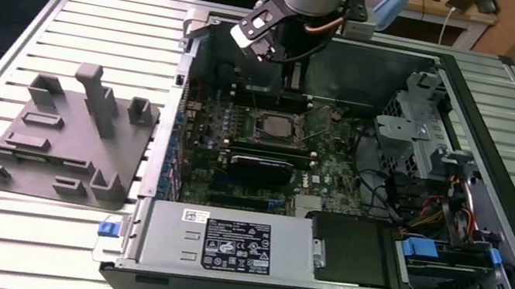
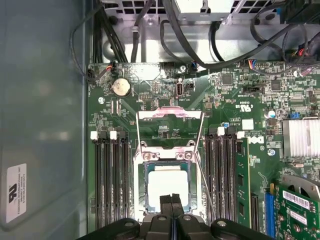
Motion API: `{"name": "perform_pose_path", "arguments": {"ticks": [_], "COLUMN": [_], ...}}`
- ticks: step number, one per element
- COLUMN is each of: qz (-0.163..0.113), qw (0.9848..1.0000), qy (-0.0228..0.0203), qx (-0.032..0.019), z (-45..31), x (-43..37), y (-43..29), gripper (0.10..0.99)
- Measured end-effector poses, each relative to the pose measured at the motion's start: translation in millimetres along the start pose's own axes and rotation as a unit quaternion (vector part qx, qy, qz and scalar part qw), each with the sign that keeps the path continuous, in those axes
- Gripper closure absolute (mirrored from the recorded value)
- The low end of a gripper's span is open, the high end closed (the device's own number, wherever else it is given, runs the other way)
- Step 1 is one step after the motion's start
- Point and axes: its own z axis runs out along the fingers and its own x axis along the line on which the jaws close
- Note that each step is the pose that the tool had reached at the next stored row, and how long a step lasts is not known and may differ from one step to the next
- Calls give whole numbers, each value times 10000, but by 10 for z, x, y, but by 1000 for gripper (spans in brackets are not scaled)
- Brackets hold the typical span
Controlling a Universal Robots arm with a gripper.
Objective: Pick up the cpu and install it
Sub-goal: 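Place the cpu into insertion slot, then close the cpu cover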
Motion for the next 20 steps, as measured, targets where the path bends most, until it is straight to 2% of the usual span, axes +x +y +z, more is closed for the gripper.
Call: {"name": "perform_pose_path", "arguments": {"ticks": [14,20], "qz": [0,0], "qw": [10000,10000], "qy": [-1,-1], "qx": [0,0], "z": [-4,-97], "x": [0,-1], "y": [0,5], "gripper": [980,980]}}
